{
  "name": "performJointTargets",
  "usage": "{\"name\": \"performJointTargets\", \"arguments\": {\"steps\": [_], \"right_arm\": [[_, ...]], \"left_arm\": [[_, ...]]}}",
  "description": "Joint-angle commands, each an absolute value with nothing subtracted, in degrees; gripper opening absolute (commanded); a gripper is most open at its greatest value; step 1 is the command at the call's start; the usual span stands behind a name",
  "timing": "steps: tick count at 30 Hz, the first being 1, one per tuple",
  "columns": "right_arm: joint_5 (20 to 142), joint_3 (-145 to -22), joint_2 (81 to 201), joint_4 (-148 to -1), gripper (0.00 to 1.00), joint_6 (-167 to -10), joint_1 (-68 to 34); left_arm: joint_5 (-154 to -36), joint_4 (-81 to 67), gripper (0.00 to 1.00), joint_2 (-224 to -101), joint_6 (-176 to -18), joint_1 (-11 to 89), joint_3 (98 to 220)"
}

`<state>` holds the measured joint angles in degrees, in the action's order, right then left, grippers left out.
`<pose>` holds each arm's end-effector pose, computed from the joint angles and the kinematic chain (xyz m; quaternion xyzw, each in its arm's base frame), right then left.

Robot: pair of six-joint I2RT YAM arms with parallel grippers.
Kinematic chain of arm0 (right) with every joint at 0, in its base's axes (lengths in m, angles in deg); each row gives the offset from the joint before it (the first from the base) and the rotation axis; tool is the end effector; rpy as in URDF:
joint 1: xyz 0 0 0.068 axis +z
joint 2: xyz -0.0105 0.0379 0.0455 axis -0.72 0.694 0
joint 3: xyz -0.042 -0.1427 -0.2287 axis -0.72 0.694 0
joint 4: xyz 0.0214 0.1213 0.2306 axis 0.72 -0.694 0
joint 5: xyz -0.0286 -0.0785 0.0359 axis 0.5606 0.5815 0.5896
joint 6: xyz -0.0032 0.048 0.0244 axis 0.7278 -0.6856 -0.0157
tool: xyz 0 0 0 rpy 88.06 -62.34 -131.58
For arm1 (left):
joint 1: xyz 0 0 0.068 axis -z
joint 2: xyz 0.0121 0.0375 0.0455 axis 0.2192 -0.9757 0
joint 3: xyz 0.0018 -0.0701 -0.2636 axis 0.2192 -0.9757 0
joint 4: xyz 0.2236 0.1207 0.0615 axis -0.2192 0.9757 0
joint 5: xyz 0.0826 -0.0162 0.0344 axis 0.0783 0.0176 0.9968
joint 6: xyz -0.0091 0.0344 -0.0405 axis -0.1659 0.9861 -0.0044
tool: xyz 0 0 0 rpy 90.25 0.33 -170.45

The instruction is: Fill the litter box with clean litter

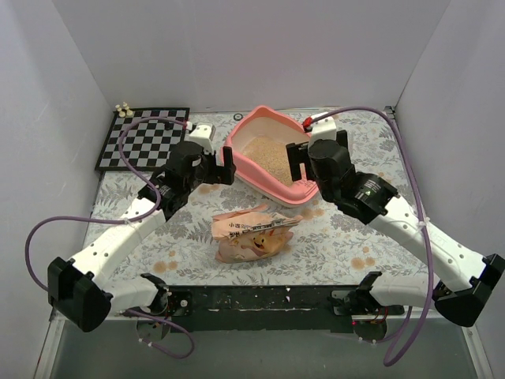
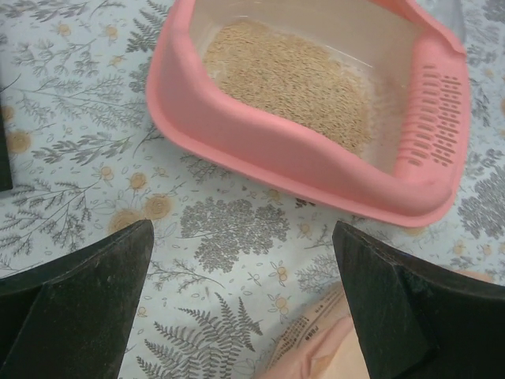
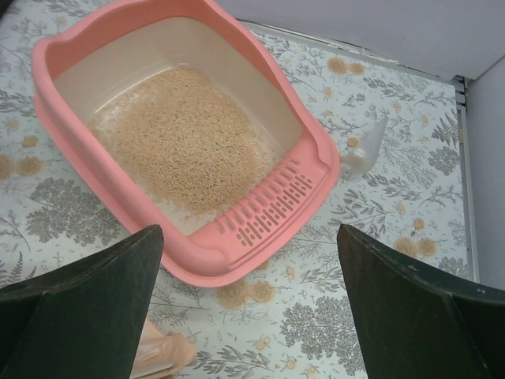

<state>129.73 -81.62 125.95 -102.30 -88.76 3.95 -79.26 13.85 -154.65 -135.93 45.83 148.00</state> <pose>0.1728 0.1698 0.4127 -0.0956 0.7895 0.0043 0.6063 0.2274 -0.1430 0.3439 -0.1647 0.8265 -0.3166 0.4353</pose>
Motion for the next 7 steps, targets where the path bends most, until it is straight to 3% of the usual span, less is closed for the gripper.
{"name": "performJointTargets", "arguments": {"steps": [1, 7], "right_arm": [[133.8, -84.4, 126.0, -102.2, 0.98, -88.1, 4.0], [133.3, -83.4, 124.4, -99.3, 0.98, -87.9, 3.6]], "left_arm": [[-77.6, 7.2, 0.98, -152.5, -140.2, 41.2, 145.7], [-75.0, 4.8, 0.98, -150.4, -140.9, 40.3, 143.9]]}}
